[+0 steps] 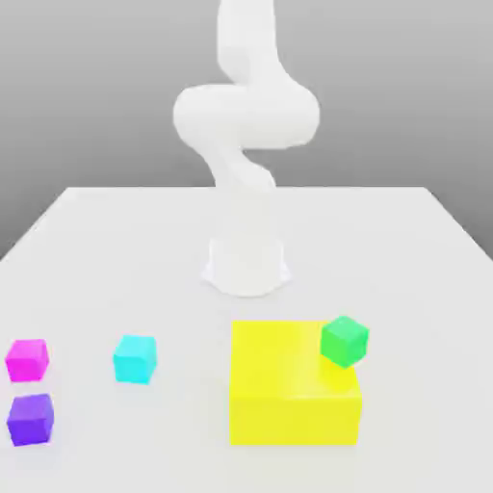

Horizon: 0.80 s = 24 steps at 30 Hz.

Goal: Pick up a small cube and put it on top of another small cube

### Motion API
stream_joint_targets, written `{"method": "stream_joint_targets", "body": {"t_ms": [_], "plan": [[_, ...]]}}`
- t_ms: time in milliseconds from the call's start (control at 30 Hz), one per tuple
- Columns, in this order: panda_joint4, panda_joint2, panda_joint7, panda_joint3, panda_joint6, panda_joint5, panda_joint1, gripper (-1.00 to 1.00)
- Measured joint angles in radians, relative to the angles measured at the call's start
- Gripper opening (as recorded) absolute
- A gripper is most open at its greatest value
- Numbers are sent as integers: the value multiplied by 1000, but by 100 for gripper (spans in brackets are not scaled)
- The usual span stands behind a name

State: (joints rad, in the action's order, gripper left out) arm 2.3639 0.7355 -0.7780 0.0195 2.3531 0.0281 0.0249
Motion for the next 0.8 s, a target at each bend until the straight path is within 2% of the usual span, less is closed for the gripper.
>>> {"method": "stream_joint_targets", "body": {"t_ms": [333, 533, 600, 667, 800], "plan": [[298, -311, 123, 143, 252, 108, 120, 0], [497, -535, 256, 266, 430, 116, 191, 0], [552, -654, 352, 301, 520, 46, 200, 0], [559, -752, 446, 281, 594, -67, 214, 0], [537, -905, 574, 89, 715, -238, 361, 0]]}}
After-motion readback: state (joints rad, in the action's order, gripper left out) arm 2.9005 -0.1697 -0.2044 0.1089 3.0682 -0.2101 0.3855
